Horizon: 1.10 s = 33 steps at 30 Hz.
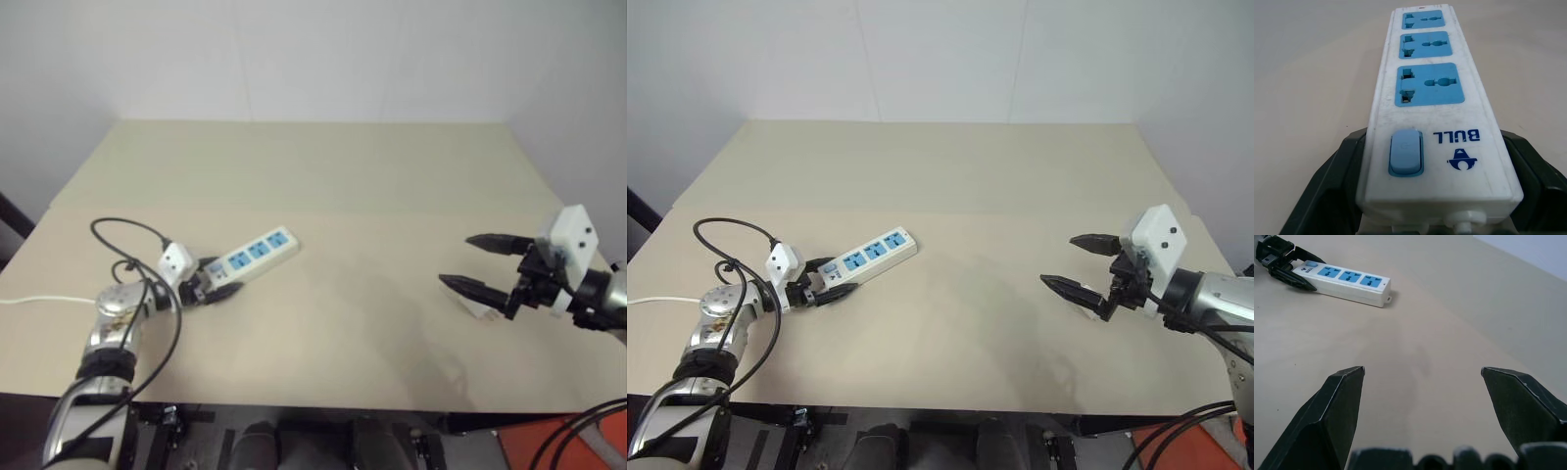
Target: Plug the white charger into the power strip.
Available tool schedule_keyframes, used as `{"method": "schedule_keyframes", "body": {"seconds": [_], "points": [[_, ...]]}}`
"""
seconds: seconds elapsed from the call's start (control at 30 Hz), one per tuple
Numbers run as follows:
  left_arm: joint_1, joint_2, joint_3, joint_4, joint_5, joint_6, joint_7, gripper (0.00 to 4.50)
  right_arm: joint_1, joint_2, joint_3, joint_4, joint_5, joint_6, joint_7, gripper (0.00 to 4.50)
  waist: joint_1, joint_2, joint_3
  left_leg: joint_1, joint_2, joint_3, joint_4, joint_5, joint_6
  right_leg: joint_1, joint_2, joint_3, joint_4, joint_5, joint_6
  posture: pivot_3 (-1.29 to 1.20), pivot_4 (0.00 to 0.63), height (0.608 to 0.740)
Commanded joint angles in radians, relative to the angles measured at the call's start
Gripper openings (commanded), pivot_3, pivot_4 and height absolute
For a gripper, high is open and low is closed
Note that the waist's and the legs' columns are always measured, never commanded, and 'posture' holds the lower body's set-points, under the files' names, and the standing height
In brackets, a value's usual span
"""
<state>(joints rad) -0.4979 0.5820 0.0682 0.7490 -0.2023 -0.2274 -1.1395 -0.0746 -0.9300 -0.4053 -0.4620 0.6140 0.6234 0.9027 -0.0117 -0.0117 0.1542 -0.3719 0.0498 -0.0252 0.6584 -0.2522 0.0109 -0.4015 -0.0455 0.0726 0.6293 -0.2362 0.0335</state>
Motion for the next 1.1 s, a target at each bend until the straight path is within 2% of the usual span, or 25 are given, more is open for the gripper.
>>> {"method": "schedule_keyframes", "body": {"seconds": [0.03,0.23,0.33,0.67,0.87,1.1], "points": [[0.02,-0.028,-0.043,-0.067,-0.01,0.046,-0.06,3.34,-0.012,-0.018,-0.035,-0.005,0.014,0.0,0.0,4.5,0.001,0.0,0.0,0.0,0.0,0.0,0.0,0.0,0.0,0.0,0.0,0.0,0.0,0.0,0.0,0.0,0.15,0.74],[-0.005,-0.069,-0.106,-0.221,-0.037,0.127,-0.165,3.34,-0.017,-0.025,-0.03,0.017,0.0,-0.011,0.003,4.5,0.007,0.0,0.0,-0.001,0.0,0.0,0.0,0.0,0.0,-0.001,0.0,0.0,0.0,0.0,0.0,0.0,0.15,0.74],[-0.04,-0.102,-0.152,-0.236,-0.024,0.137,-0.211,3.34,-0.026,-0.025,-0.025,0.029,-0.006,-0.017,0.002,4.5,0.006,0.0,0.0,-0.002,0.0,0.0,0.0,0.0,0.0,-0.001,0.0,0.0,0.0,0.0,0.0,0.0,0.15,0.74],[-0.181,-0.229,-0.271,-0.054,0.088,-0.048,-0.247,3.34,-0.023,-0.038,-0.028,0.065,-0.045,-0.025,0.002,4.5,0.002,-0.001,0.001,-0.004,-0.001,-0.001,0.001,0.0,0.0,-0.001,0.0,0.0,-0.002,0.0,0.0,0.0,0.15,0.74],[-0.187,-0.224,-0.295,0.025,0.117,-0.124,-0.285,3.34,-0.015,-0.108,-0.018,0.088,-0.068,0.053,-0.003,4.5,-0.001,-0.001,0.0,-0.003,-0.001,-0.001,0.001,0.0,0.0,-0.001,0.0,0.0,-0.002,0.0,0.0,0.0,0.15,0.74],[-0.166,-0.218,-0.301,0.03,0.122,-0.142,-0.285,3.34,-0.098,-0.209,0.113,0.131,-0.103,0.226,-0.046,4.5,-0.005,0.0,0.0,-0.002,-0.001,-0.001,0.0,0.0,0.0,-0.001,0.0,0.0,-0.002,0.0,0.001,0.0,0.15,0.74]]}}
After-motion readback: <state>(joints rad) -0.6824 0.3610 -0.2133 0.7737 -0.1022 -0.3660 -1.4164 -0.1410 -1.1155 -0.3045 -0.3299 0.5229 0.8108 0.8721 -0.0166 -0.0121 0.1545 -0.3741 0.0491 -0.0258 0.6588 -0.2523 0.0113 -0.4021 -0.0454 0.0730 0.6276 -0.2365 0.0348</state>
